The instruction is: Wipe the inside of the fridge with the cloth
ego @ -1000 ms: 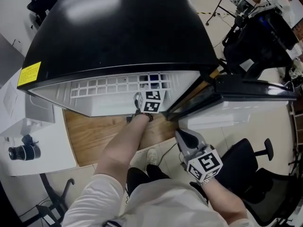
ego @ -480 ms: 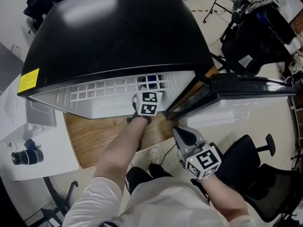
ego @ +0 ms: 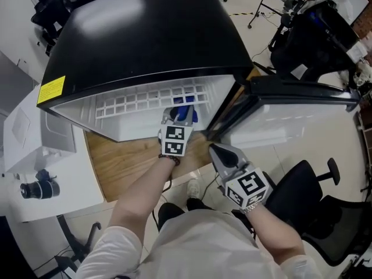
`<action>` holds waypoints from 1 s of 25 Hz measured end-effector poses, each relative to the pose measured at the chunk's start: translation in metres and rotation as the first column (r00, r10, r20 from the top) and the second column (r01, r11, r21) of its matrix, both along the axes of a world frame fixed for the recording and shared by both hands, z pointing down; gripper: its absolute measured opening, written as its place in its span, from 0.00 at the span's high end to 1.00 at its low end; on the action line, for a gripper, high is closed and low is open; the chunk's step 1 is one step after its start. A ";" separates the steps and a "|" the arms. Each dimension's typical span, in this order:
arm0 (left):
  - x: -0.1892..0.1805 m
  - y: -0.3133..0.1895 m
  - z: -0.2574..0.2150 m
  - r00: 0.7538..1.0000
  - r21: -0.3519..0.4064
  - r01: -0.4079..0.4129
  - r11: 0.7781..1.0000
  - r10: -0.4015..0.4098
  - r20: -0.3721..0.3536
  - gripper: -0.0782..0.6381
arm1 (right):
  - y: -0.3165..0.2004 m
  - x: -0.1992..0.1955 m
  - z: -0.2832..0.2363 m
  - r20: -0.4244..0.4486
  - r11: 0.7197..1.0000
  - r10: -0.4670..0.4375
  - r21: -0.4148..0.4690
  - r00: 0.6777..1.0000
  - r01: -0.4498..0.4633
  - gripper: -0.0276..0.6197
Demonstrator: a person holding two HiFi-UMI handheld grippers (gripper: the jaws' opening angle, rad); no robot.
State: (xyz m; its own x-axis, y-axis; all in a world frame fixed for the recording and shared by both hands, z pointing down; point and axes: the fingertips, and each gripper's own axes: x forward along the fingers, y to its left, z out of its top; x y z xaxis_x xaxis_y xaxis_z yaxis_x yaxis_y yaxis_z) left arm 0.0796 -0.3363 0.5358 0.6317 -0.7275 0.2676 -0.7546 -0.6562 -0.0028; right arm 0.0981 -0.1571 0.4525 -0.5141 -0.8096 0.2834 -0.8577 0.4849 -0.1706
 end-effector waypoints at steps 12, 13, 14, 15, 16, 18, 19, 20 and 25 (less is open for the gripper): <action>-0.031 0.103 -0.058 0.981 -0.001 -0.181 0.984 0.180 -0.067 0.74 | 0.010 -0.028 0.000 0.044 0.994 -0.100 -0.041 0.994 0.102 0.88; -0.034 0.110 -0.065 0.977 0.005 -0.199 0.980 0.198 -0.074 0.74 | 0.010 -0.029 0.001 0.052 0.993 -0.110 -0.047 0.993 0.112 0.85; -0.037 0.117 -0.071 0.973 0.008 -0.218 0.976 0.218 -0.081 0.74 | 0.010 -0.030 0.001 0.059 0.991 -0.117 -0.052 0.991 0.120 0.81; -0.039 0.124 -0.076 0.967 0.009 -0.238 0.971 0.238 -0.088 0.74 | 0.011 -0.031 0.001 0.064 0.990 -0.122 -0.056 0.990 0.126 0.78; -0.042 0.131 -0.081 0.961 0.007 -0.259 0.966 0.258 -0.096 0.74 | 0.011 -0.031 0.001 0.066 0.990 -0.126 -0.058 0.990 0.130 0.75; -0.048 0.144 -0.089 0.946 0.002 -0.307 0.952 0.306 -0.112 0.74 | 0.009 -0.031 0.000 0.060 0.989 -0.131 -0.056 0.990 0.134 0.69; -0.051 0.150 -0.093 0.936 0.000 -0.335 0.942 0.332 -0.119 0.74 | 0.008 -0.031 -0.001 0.048 0.989 -0.136 -0.053 0.990 0.138 0.65; -0.054 0.156 -0.098 0.924 0.000 -0.364 0.931 0.361 -0.124 0.74 | 0.008 -0.032 -0.001 0.031 0.988 -0.142 -0.049 0.989 0.144 0.62; -0.073 0.185 -0.120 0.844 -0.012 -0.522 0.853 0.515 -0.150 0.74 | 0.016 -0.044 -0.009 -0.047 0.981 -0.194 -0.035 0.980 0.193 0.53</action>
State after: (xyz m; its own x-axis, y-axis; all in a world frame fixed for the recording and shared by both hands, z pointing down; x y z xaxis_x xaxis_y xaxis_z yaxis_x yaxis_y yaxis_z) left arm 0.0066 -0.1510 0.4158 0.9457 -0.2713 0.1790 -0.2945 -0.9483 0.1184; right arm 0.0538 -0.1414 0.4438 -0.6449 -0.6867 0.3354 -0.7559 0.6378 -0.1476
